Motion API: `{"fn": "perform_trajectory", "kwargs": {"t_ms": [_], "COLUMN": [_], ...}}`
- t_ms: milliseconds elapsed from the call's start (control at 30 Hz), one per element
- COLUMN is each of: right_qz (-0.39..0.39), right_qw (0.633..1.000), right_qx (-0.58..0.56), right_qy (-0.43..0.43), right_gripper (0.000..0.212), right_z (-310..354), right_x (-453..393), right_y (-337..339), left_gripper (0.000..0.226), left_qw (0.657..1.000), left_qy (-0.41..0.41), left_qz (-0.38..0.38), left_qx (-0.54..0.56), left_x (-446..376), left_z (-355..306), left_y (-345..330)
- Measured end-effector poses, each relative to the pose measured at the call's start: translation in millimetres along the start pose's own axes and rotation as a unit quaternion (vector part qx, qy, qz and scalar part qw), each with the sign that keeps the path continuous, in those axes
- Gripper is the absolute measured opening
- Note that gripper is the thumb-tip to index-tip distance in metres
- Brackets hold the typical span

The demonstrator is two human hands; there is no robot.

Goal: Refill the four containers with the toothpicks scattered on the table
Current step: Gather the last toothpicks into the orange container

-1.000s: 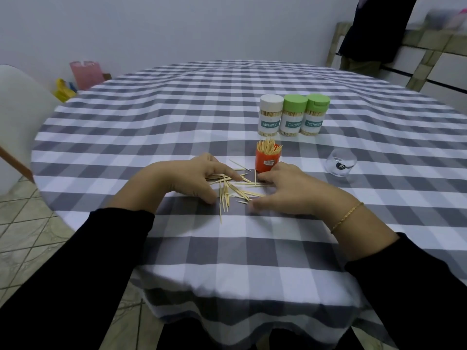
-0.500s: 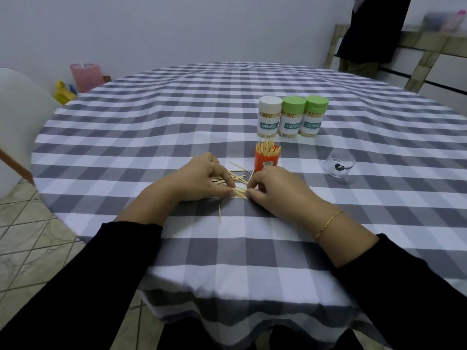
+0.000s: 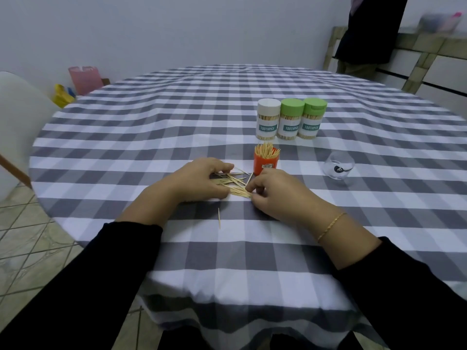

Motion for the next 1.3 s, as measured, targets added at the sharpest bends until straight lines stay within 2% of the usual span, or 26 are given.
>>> {"fn": "perform_trajectory", "kwargs": {"t_ms": [167,267,400,600,800,1033,1200,1300], "right_qz": [-0.032,-0.057,-0.045,0.005,0.032,-0.001,0.007,-0.008], "right_qw": [0.999,0.998,0.994,0.986,0.971,0.965,0.968,0.963], "right_qx": [0.025,0.023,0.087,0.162,0.225,0.249,0.234,0.253], "right_qy": [0.015,0.012,0.048,0.048,0.069,0.082,0.084,0.095], "right_gripper": [0.03,0.039,0.051,0.047,0.042,0.038,0.052,0.046], "right_z": [5.3,6.8,24.9,35.9,40.8,44.7,46.5,52.3], "right_x": [-2.8,-2.3,-5.6,-18.9,-23.4,-22.9,-23.9,-23.0], "right_y": [-1.0,4.7,2.5,-11.6,-22.8,-22.4,-26.8,-24.9], "left_gripper": [0.046,0.043,0.056,0.078,0.078,0.079,0.079,0.082], "left_qw": [0.999,0.998,0.995,0.993,0.993,0.991,0.988,0.986], "left_qy": [-0.004,-0.01,-0.017,0.002,0.028,0.029,0.024,0.025], "left_qz": [-0.014,-0.031,-0.047,-0.08,-0.078,-0.091,-0.094,-0.09], "left_qx": [0.033,0.052,0.081,0.087,0.088,0.099,0.12,0.137], "left_x": [-1.0,-0.8,-0.2,5.7,12.3,12.4,11.0,8.5], "left_z": [1.4,4.4,5.0,9.4,14.9,19.2,20.6,25.1], "left_y": [2.8,4.8,5.3,7.4,7.1,6.0,4.3,1.9]}}
Point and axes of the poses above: each hand's wrist, its own x-axis away from the middle knuckle, its own y-axis out of the back of the hand, z = x × y, the point moved 9 cm from there along -x, towards the middle knuckle, and after that the axes turned 5 degrees about -x, right-handed, at the moved point
